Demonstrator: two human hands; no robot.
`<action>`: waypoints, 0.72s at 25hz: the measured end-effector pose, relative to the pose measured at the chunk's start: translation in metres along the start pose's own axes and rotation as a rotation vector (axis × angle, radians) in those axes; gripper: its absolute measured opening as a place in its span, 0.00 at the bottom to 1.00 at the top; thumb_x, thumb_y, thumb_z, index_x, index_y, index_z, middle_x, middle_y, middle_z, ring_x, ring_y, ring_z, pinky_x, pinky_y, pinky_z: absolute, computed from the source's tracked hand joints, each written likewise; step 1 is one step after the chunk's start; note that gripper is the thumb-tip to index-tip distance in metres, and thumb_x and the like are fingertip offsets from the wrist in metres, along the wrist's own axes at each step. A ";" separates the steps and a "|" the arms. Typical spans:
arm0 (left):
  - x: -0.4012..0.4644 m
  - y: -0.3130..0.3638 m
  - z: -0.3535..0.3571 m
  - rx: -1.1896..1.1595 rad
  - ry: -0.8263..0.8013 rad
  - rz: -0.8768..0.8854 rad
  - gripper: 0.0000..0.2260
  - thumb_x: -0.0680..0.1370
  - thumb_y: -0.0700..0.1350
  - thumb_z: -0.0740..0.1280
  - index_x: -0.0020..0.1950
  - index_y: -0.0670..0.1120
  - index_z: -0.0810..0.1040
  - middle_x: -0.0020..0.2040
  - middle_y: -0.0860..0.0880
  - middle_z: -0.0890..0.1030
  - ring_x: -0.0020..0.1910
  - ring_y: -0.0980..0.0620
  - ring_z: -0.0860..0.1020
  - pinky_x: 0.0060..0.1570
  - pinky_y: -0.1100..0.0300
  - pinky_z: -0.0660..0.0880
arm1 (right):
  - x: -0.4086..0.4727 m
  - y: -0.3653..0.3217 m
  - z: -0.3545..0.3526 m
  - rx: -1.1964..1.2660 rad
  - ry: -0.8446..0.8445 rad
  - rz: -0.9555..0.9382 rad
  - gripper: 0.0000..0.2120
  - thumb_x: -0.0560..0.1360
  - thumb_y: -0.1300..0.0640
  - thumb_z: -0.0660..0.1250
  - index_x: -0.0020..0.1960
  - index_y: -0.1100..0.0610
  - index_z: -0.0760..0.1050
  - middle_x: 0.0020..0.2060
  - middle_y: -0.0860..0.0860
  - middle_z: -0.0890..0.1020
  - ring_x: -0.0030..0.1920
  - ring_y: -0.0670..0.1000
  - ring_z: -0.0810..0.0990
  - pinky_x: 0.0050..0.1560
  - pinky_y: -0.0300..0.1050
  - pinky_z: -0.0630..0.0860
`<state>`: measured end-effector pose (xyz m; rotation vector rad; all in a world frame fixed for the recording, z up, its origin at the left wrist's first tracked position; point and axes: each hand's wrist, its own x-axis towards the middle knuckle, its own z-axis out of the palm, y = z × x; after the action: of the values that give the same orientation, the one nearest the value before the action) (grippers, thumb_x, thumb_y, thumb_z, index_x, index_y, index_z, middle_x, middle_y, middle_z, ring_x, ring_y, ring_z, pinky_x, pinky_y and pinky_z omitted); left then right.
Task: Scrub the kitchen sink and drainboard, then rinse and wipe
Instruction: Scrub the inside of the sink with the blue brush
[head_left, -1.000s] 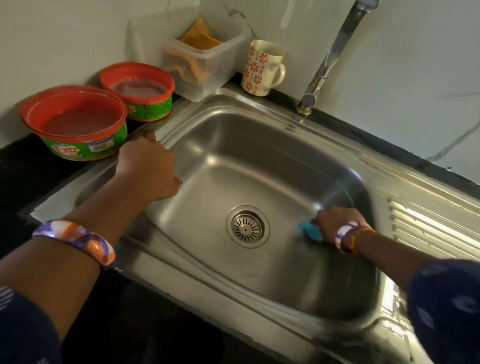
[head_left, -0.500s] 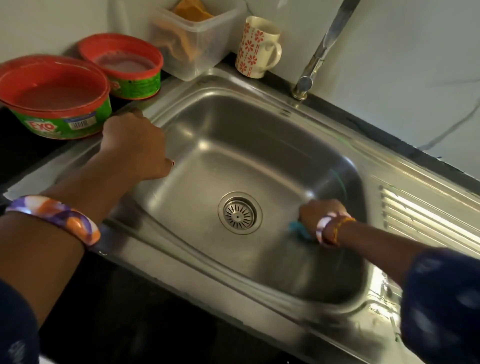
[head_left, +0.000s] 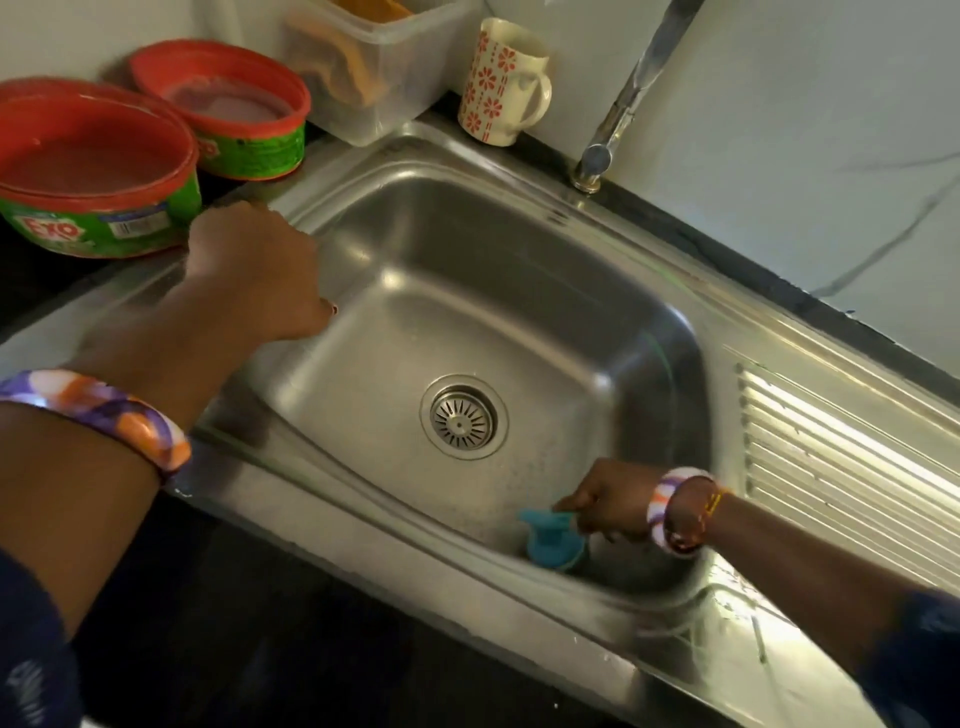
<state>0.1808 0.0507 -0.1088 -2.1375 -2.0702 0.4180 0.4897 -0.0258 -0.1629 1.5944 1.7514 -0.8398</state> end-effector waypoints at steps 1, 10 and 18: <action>0.001 0.001 0.000 0.003 0.004 -0.003 0.26 0.75 0.62 0.62 0.64 0.44 0.73 0.60 0.40 0.74 0.60 0.41 0.73 0.49 0.55 0.72 | -0.003 -0.007 0.007 -0.078 0.006 -0.038 0.17 0.77 0.57 0.63 0.66 0.55 0.74 0.42 0.46 0.86 0.44 0.40 0.83 0.44 0.33 0.76; 0.006 0.007 0.000 0.084 -0.007 0.003 0.25 0.75 0.62 0.63 0.63 0.45 0.74 0.60 0.41 0.75 0.60 0.42 0.74 0.48 0.55 0.73 | 0.091 0.012 -0.082 -0.072 0.579 0.234 0.16 0.76 0.55 0.62 0.61 0.59 0.77 0.58 0.58 0.80 0.59 0.58 0.79 0.56 0.47 0.75; 0.008 0.001 0.000 0.049 0.020 0.033 0.21 0.76 0.59 0.63 0.61 0.46 0.75 0.57 0.44 0.76 0.57 0.44 0.76 0.41 0.59 0.66 | 0.018 -0.045 -0.002 -0.177 0.301 -0.113 0.18 0.77 0.52 0.61 0.67 0.47 0.72 0.61 0.54 0.78 0.61 0.56 0.77 0.55 0.42 0.72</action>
<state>0.1823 0.0582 -0.1096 -2.1414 -1.9960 0.4441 0.4438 -0.0165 -0.1743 1.5773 2.0790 -0.4961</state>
